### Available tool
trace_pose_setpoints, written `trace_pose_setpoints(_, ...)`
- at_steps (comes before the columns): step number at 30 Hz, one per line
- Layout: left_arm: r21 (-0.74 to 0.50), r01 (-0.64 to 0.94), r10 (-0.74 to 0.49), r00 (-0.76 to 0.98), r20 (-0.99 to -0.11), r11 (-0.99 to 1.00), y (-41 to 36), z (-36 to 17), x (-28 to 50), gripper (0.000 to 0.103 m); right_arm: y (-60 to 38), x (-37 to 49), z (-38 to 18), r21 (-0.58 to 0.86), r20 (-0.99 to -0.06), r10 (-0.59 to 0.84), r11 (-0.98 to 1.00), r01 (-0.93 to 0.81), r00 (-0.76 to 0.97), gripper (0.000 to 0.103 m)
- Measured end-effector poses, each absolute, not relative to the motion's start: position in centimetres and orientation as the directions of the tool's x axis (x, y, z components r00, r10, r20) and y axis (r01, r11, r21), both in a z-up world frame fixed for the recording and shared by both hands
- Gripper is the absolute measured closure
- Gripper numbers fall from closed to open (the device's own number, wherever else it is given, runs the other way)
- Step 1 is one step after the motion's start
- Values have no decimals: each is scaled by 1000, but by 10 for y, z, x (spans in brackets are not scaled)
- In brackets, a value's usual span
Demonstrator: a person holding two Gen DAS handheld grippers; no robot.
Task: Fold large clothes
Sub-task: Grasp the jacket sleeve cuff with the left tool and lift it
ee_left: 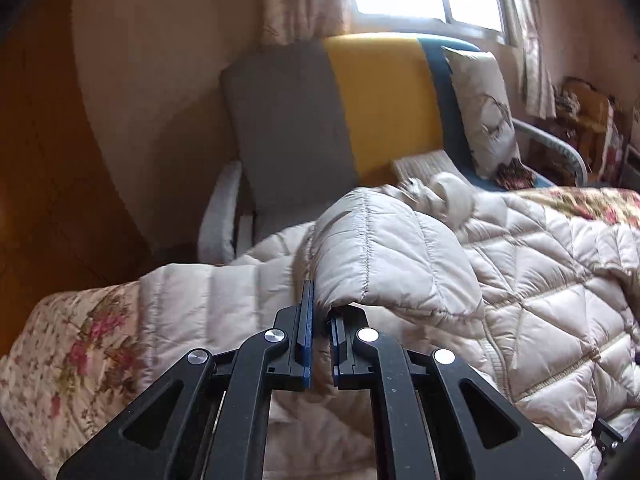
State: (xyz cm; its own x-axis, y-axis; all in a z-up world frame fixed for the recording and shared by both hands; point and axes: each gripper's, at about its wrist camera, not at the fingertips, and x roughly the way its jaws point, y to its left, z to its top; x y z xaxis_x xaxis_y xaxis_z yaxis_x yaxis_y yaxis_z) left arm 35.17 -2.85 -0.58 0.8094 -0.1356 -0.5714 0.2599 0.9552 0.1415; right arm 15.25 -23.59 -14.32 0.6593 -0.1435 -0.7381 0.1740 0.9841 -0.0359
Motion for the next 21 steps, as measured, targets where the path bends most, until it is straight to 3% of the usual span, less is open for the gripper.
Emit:
trace_pose_setpoints(7, -178, -94, -26, 817, -576, 980, 140, 14, 353, 97, -236, 152, -143, -40, -738, -146, 984, 174, 659, 2)
trace_pose_setpoints(15, -346, -426, 133, 770, -624, 836, 296, -22, 323, 97, -235, 152, -143, -42, -737, -149, 984, 175, 659, 2)
trace_pose_setpoints(20, -444, -542, 137, 730, -670, 714, 363, -57, 298, 97, -235, 153, -143, -44, -738, -150, 984, 175, 658, 2)
trace_pose_setpoints(21, -456, -535, 97, 717, -690, 711, 370, -65, 297, 91, -235, 153, -143, -45, -738, -151, 983, 175, 658, 2)
